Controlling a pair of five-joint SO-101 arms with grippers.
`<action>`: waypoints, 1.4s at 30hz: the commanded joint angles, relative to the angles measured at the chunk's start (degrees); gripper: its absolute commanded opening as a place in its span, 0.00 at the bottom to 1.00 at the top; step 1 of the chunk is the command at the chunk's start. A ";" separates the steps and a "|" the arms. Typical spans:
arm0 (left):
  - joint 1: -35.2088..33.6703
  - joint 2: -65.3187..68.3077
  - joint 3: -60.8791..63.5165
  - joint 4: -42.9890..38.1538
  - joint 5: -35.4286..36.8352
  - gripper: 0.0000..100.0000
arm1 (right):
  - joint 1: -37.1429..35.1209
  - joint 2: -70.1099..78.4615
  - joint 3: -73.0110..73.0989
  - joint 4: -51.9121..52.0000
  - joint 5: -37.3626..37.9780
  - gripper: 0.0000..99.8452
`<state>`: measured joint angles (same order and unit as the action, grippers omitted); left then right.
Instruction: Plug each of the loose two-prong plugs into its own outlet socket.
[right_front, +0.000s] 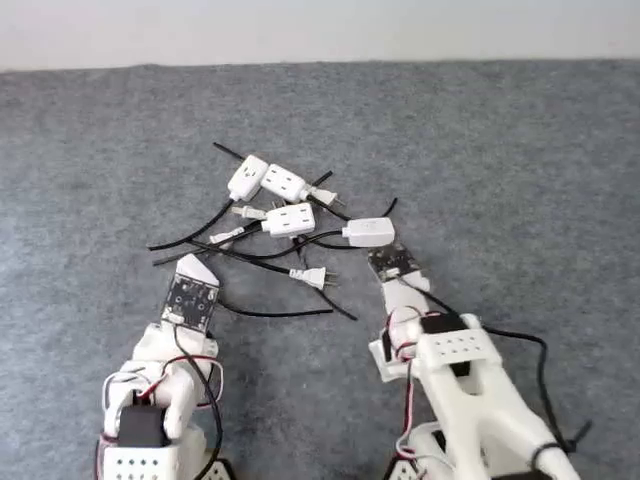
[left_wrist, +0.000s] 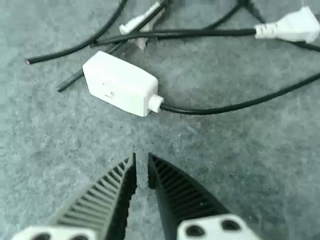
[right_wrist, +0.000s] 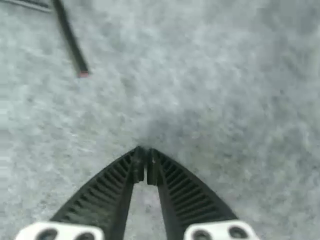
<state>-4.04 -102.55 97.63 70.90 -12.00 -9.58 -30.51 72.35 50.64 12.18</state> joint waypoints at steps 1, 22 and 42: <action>0.35 -0.97 -1.10 1.41 -0.62 0.04 | 5.41 2.51 0.79 1.98 1.58 0.06; 0.35 -0.97 -1.10 1.41 -0.62 0.04 | 5.41 2.51 0.79 1.98 1.58 0.06; 0.26 -1.05 -1.45 1.41 -0.44 0.04 | 1.89 2.42 0.79 1.98 1.41 0.06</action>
<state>-3.60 -102.99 97.54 72.04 -12.18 -8.26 -30.42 72.35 50.99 12.97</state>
